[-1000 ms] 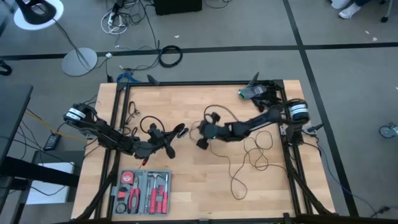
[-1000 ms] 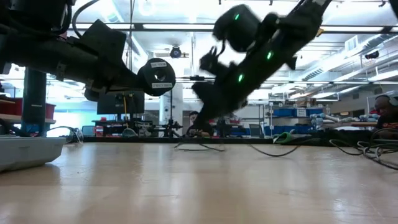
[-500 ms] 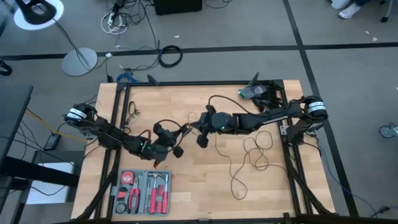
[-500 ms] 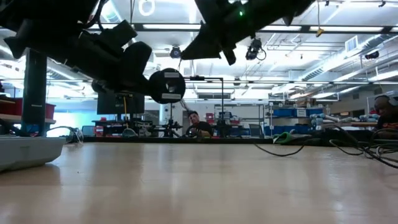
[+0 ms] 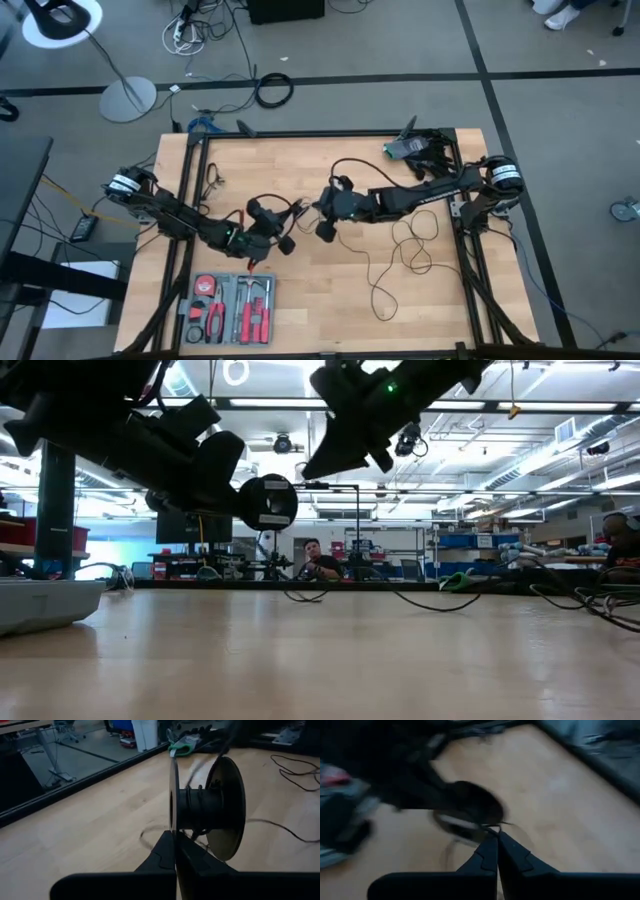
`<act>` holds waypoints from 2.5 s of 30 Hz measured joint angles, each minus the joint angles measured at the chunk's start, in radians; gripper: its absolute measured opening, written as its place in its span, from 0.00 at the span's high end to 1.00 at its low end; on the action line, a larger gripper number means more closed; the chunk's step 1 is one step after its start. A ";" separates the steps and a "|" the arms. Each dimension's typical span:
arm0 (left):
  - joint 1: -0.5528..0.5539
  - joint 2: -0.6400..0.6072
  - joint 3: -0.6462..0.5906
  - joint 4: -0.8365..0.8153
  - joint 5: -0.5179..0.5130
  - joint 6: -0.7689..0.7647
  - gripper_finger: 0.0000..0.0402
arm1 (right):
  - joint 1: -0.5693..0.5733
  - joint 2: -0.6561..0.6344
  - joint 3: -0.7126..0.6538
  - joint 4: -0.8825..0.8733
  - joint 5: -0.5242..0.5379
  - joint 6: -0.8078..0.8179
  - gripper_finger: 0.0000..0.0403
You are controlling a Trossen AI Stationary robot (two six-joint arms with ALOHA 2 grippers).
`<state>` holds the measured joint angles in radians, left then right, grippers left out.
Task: Coil cords
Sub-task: Coil the black wire onto the spool
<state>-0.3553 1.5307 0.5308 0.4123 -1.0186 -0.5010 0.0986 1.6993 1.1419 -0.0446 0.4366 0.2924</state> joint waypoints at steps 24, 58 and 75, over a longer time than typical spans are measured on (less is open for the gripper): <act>-0.001 0.000 0.000 -0.004 0.015 0.001 1.00 | 0.004 -0.006 0.179 -0.323 -0.331 0.025 1.00; -0.005 0.002 -0.095 0.225 0.011 0.001 1.00 | -0.001 0.309 0.202 -0.064 -0.123 -0.056 1.00; -0.024 -0.002 -0.249 0.542 -0.029 0.000 1.00 | -0.007 0.311 0.090 0.011 -0.092 -0.087 1.00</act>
<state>-0.3792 1.5288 0.2817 0.9543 -1.0479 -0.5007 0.0912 2.0100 1.2324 -0.0332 0.3444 0.2052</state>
